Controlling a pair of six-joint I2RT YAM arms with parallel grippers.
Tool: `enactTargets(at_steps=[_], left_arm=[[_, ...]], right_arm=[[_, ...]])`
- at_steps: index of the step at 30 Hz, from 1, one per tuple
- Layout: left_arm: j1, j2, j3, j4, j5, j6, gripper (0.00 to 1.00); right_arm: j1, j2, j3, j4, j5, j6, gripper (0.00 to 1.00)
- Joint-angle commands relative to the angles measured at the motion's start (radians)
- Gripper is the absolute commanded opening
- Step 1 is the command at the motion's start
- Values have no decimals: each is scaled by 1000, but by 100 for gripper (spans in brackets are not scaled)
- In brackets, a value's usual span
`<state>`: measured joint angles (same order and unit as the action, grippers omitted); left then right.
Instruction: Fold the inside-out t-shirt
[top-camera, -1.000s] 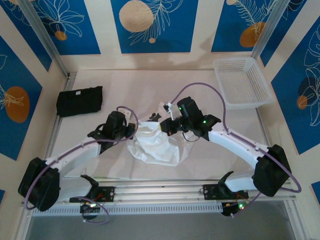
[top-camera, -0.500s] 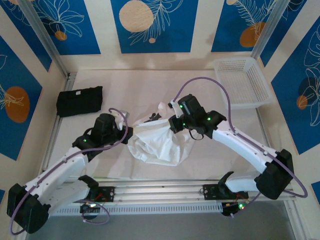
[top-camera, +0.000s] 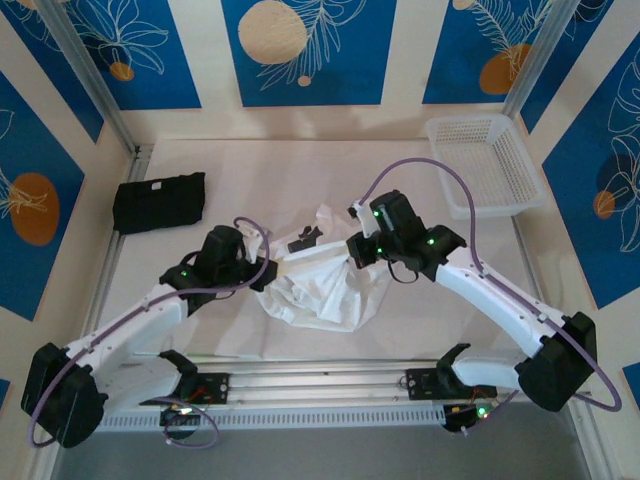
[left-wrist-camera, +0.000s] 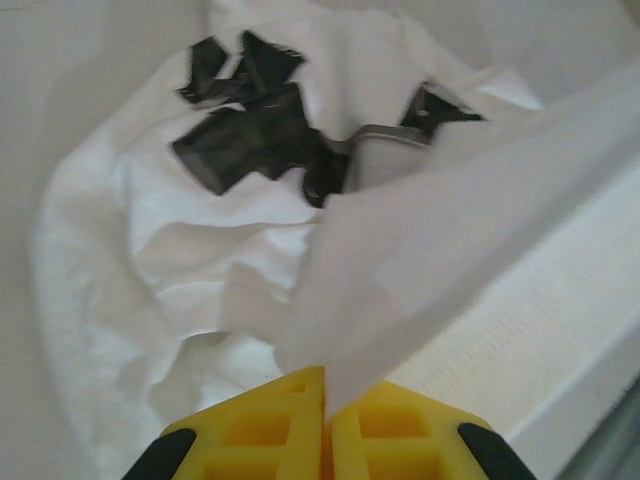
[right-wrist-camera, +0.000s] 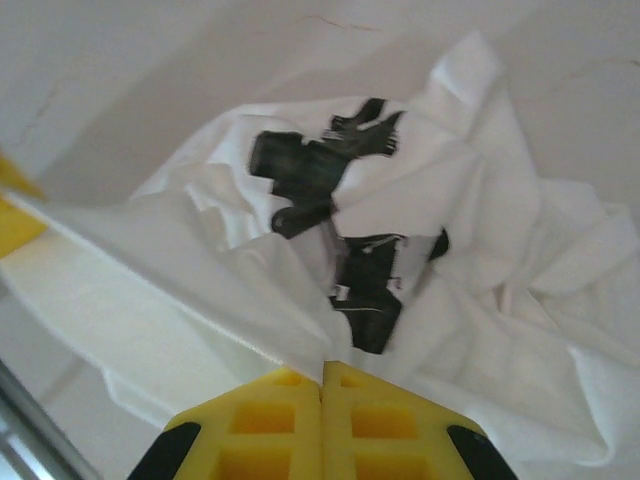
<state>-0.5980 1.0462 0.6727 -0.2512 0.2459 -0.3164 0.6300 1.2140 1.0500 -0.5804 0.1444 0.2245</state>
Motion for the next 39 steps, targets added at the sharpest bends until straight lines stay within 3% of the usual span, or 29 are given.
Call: enactTargets(at_steps=[1,6,12,17,20,23,28,33,39], left_arm=[[-54,-2,-28,80,91,38,10],[-133,100,38,82,88,113,13],[-146,198,124,78,77,179,19],[-154,142,103,84,33,224,29],[-156,73,28,154,-78,267,35],[-156,22,-69,260,-139,428,45],[-155,-4,-236,544,-199,748,52],[-146,88,-195,480,-220,980,56],[-130,193,-170,530,-159,1082,58]], right_arm=[[-39,19,2,-43,34,52,0],[-92,77,17,-47,24,47,0],[-141,159,36,-25,-36,30,0],[-163,177,32,-9,-58,27,0],[-168,177,30,1,-72,23,0],[-171,181,30,8,-88,20,0],[-174,193,41,5,-110,12,0],[-177,193,48,5,-126,3,0],[-179,191,41,17,-140,4,0]])
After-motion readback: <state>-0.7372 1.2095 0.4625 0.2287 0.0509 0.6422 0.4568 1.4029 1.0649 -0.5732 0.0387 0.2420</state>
